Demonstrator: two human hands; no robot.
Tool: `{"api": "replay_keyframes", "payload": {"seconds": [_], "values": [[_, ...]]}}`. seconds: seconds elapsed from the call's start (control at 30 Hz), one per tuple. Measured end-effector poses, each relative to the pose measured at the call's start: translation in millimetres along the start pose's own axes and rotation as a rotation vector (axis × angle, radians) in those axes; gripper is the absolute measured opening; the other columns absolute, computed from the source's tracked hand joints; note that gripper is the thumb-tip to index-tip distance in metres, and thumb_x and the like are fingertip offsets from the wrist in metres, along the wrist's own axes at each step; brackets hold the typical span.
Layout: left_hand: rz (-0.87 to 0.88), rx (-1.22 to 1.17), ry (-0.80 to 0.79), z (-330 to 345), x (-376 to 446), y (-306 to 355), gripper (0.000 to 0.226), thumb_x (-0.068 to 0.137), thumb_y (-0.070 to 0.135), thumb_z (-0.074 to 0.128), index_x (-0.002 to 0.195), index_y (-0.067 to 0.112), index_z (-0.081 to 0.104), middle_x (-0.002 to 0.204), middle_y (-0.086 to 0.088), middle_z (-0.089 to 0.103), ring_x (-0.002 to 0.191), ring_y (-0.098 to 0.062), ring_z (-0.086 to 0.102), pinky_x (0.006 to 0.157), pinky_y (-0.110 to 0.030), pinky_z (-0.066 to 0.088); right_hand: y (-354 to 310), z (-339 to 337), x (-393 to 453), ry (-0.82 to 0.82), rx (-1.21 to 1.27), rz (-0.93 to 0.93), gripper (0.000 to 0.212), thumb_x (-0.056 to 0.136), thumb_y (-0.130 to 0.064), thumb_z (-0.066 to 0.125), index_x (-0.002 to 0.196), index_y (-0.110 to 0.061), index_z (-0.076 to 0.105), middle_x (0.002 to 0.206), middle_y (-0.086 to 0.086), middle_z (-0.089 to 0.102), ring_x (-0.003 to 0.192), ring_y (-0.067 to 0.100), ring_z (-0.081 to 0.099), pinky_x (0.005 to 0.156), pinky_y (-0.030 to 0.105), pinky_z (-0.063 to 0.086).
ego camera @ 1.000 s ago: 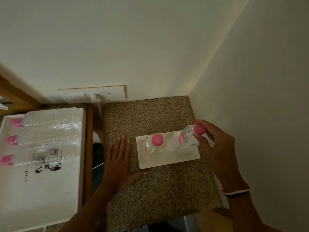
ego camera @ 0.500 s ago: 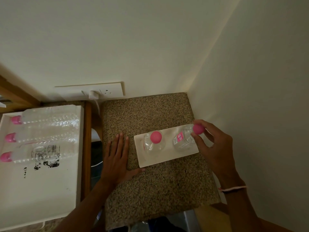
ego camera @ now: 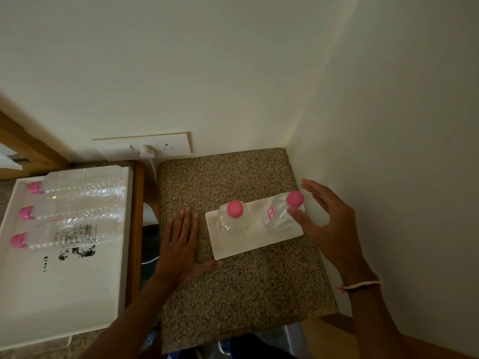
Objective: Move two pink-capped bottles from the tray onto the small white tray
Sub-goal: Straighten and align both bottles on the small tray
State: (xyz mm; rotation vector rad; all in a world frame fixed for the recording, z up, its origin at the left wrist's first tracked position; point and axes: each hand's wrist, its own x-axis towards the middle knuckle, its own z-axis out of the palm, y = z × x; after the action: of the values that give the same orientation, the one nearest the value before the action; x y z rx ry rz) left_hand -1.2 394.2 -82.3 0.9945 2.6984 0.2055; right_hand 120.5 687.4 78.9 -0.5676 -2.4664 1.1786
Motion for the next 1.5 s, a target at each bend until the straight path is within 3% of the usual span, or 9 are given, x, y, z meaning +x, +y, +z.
{"api": "replay_keyframes", "payload": {"seconds": [0.17, 0.3, 0.47, 0.6, 0.83, 1.0, 1.1, 1.3, 1.5], "values": [[0.108, -0.07, 0.057, 4.7, -22.9, 2.5, 0.121, 0.078, 0.089, 0.043, 0.16, 0.008, 0.008, 0.171, -0.014, 0.002, 0.159, -0.027, 0.0, 0.13, -0.037, -0.01, 32.7, 8.9, -6.8, 0.109, 0.034, 0.178, 0.038, 0.104, -0.032, 0.042, 0.136, -0.017, 0.056, 0.135, 0.003, 0.062, 0.125, 0.013, 0.058, 0.105, 0.039, 0.048], [0.047, -0.219, 0.166, -0.1, -38.8, 14.4, 0.079, 0.098, 0.06, 0.039, 0.151, 0.001, 0.037, 0.157, -0.022, 0.04, 0.146, -0.034, 0.04, 0.121, -0.045, 0.034, 62.1, 30.6, -8.3, 0.018, -0.152, 0.363, 0.04, 0.101, -0.005, 0.042, 0.14, -0.005, 0.051, 0.139, 0.015, 0.058, 0.127, 0.028, 0.055, 0.102, 0.031, 0.041], [-0.265, -0.615, 0.19, -23.1, -24.8, 40.7, 0.038, 0.102, 0.016, 0.055, 0.139, 0.01, 0.052, 0.108, -0.009, 0.068, 0.099, -0.023, 0.065, 0.094, -0.047, 0.057, 72.9, 50.5, -3.3, -0.088, -0.2, 0.496, 0.035, 0.091, 0.007, 0.048, 0.123, 0.002, 0.062, 0.117, 0.019, 0.068, 0.111, 0.037, 0.062, 0.087, 0.037, 0.051], [-0.38, -0.832, 0.05, -35.6, -2.6, 58.0, 0.045, 0.101, 0.014, 0.056, 0.146, 0.016, 0.046, 0.107, -0.01, 0.071, 0.09, -0.018, 0.068, 0.079, -0.032, 0.057, 73.0, 54.8, -3.6, -0.019, -0.204, 0.458, 0.016, 0.086, 0.01, 0.057, 0.089, 0.003, 0.071, 0.078, 0.008, 0.067, 0.077, 0.026, 0.063, 0.057, 0.02, 0.035], [-0.451, -0.87, 0.057, -36.4, 7.1, 60.0, 0.048, 0.095, 0.003, 0.063, 0.141, 0.008, 0.051, 0.099, -0.007, 0.066, 0.079, -0.01, 0.062, 0.066, -0.017, 0.049, 72.9, 56.1, 4.0, 0.004, -0.269, 0.462, 0.009, 0.078, 0.009, 0.069, 0.071, 0.005, 0.071, 0.062, 0.007, 0.062, 0.07, 0.033, 0.067, 0.059, 0.022, 0.036], [-0.456, -0.827, 0.066, -42.3, 12.0, 47.5, 0.049, 0.095, 0.003, 0.062, 0.142, 0.011, 0.052, 0.108, -0.017, 0.071, 0.096, -0.028, 0.068, 0.085, -0.041, 0.059, 68.1, 56.4, 10.5, -0.08, -0.222, 0.489, 0.008, 0.079, 0.005, 0.073, 0.084, -0.001, 0.076, 0.079, 0.012, 0.073, 0.075, 0.021, 0.064, 0.067, 0.02, 0.043], [-0.455, -0.81, 0.068, -46.9, 12.6, 35.9, 0.048, 0.095, 0.003, 0.062, 0.142, 0.009, 0.052, 0.114, -0.018, 0.071, 0.099, -0.028, 0.068, 0.09, -0.044, 0.06, 62.3, 61.2, 13.1, -0.126, -0.181, 0.481, 0.026, 0.078, 0.004, 0.073, 0.068, -0.019, 0.065, 0.07, 0.004, 0.064, 0.074, 0.018, 0.062, 0.069, 0.024, 0.046], [-0.428, -0.752, 0.118, -54.2, 10.4, 19.4, 0.045, 0.093, -0.001, 0.064, 0.136, 0.007, 0.057, 0.089, -0.002, 0.066, 0.078, -0.006, 0.06, 0.069, -0.012, 0.043, 51.2, 73.0, 14.7, -0.114, -0.153, 0.443, 0.011, 0.076, 0.006, 0.071, 0.084, 0.003, 0.077, 0.085, 0.019, 0.076, 0.083, 0.032, 0.071, 0.078, 0.037, 0.057], [-0.43, -0.724, 0.124, -57.0, 12.4, 12.1, 0.048, 0.092, 0.0, 0.065, 0.138, 0.007, 0.056, 0.084, 0.007, 0.06, 0.076, 0.006, 0.055, 0.078, -0.022, 0.051, 50.1, 78.1, 16.1, -0.128, -0.136, 0.428, 0.009, 0.075, 0.006, 0.07, 0.081, 0.005, 0.076, 0.08, 0.022, 0.075, 0.082, 0.036, 0.07, 0.076, 0.043, 0.059]]}}
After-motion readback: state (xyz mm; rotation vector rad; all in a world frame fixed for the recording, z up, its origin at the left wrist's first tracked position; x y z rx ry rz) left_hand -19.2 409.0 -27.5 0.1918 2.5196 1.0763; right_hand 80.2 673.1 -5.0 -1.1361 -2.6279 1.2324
